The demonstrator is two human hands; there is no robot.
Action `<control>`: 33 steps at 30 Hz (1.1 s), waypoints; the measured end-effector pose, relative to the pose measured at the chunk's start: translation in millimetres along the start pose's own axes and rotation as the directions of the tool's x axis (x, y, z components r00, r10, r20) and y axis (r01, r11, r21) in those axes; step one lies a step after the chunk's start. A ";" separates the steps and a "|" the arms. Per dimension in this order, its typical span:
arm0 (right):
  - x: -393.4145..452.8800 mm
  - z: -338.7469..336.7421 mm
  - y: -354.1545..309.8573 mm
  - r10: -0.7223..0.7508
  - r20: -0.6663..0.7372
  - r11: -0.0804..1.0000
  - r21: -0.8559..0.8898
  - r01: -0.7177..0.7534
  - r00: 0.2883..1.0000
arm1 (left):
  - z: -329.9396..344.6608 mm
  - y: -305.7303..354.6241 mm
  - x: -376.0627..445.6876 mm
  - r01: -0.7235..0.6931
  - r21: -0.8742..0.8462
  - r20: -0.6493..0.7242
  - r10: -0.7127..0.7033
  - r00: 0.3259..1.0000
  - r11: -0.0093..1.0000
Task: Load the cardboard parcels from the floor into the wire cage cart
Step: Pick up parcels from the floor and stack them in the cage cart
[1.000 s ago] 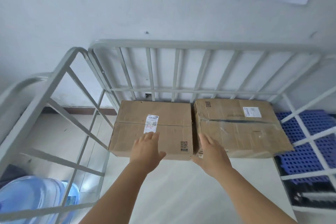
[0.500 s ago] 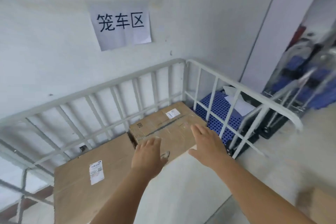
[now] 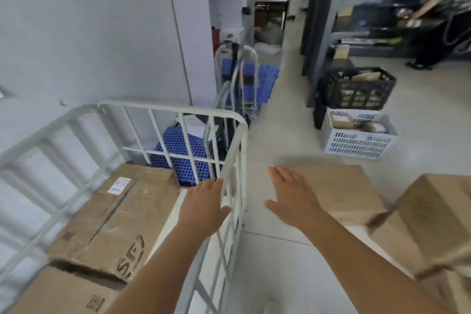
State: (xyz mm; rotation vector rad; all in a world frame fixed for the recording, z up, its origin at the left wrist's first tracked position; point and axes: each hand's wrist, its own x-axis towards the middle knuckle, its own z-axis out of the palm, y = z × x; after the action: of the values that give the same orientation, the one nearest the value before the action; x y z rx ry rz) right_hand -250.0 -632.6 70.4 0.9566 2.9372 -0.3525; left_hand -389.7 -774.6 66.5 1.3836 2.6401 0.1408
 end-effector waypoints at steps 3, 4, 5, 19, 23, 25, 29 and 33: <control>-31.5 9.4 47.0 0.160 0.015 0.987 0.020 -0.160 0.987 | 14.3 44.9 13.7 -0.137 0.004 0.050 0.137 0.989 0.991; -42.5 12.0 62.2 0.205 0.018 0.978 0.019 -0.206 0.979 | 20.1 60.5 18.1 -0.178 -0.002 0.070 0.178 0.982 0.984; -53.8 13.9 76.8 0.249 0.024 0.968 0.015 -0.249 0.968 | 26.1 75.3 21.6 -0.216 0.000 0.092 0.216 0.972 0.976; -149.4 38.7 248.1 0.600 0.087 0.795 0.045 -0.605 0.795 | 101.1 233.5 67.5 -0.504 0.148 0.327 0.439 0.837 0.851; -146.5 38.5 299.2 0.608 0.111 0.787 0.050 -0.615 0.786 | 108.3 262.6 90.9 -0.470 0.193 0.331 0.394 0.858 0.861; -138.4 35.9 322.9 0.592 0.108 0.799 0.053 -0.599 0.799 | 111.3 277.8 104.9 -0.443 0.198 0.330 0.366 0.870 0.874; -111.9 29.4 361.6 0.556 0.133 0.823 0.055 -0.566 0.821 | 122.5 301.4 133.8 -0.386 0.178 0.329 0.315 0.890 0.905; -72.8 30.4 394.6 0.528 0.178 0.838 0.046 -0.543 0.830 | 138.5 306.7 168.3 -0.326 0.159 0.345 0.257 0.903 0.932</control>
State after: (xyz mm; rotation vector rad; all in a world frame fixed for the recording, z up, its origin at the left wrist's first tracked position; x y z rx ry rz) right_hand 38.6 -371.6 -32.5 1.6206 2.3829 -0.5089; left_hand -210.9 -460.4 -37.9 1.7031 2.2195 -0.3183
